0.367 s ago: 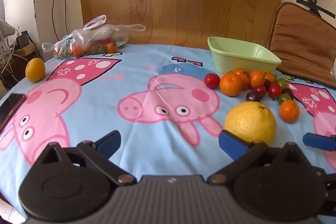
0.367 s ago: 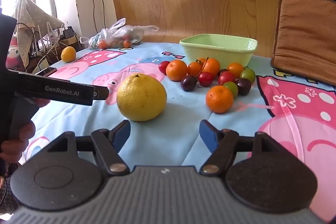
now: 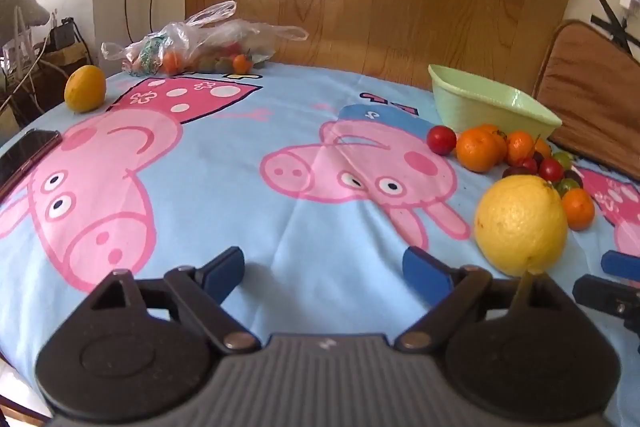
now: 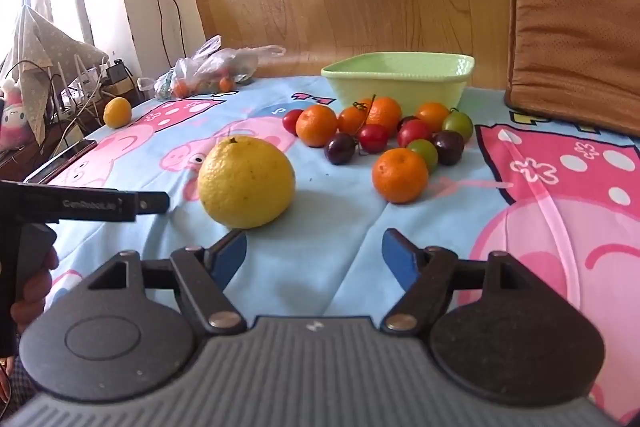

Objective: Organize fruits
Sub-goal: 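Close the left gripper around the large yellow grapefruit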

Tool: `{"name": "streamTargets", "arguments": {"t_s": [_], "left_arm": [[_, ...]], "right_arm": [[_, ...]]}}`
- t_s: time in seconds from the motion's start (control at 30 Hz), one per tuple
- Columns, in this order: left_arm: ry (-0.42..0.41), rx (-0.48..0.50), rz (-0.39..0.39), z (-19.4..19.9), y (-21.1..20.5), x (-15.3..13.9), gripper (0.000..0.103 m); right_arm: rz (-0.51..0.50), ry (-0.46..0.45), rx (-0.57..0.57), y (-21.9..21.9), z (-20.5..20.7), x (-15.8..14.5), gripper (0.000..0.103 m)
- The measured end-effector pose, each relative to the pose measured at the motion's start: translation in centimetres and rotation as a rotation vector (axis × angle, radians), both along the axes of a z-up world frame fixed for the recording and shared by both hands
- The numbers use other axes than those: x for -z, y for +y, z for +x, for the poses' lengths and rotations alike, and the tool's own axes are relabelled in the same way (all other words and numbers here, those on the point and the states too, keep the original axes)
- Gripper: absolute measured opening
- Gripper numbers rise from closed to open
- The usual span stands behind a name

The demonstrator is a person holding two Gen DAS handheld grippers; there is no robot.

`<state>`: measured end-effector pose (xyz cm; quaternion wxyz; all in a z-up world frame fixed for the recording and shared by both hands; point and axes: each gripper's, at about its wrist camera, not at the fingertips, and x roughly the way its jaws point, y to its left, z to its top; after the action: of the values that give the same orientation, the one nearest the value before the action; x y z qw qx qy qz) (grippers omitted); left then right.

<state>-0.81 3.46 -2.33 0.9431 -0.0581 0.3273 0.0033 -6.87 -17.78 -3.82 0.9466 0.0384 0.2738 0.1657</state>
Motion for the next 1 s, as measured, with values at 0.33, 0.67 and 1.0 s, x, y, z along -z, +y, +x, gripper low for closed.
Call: {"name": "streamTargets", "arguments": {"t_s": [0.33, 0.67, 1.0], "left_arm": [[-0.056, 0.186, -0.080, -0.9, -0.4, -2.7, 0.085], [-0.099, 0.389, -0.121, -0.6, -3.8, -3.8, 0.085], [-0.025, 0.382, -0.205, 0.4, -2.3, -3.4, 0.087]], "right_arm": [[-0.051, -0.017, -0.063, 0.3, -0.2, -0.4, 0.077], [-0.090, -0.008, -0.234, 1.7, 1.4, -0.2, 0.083], [-0.118, -0.005, -0.297, 1.1, 1.6, -0.2, 0.086]]}}
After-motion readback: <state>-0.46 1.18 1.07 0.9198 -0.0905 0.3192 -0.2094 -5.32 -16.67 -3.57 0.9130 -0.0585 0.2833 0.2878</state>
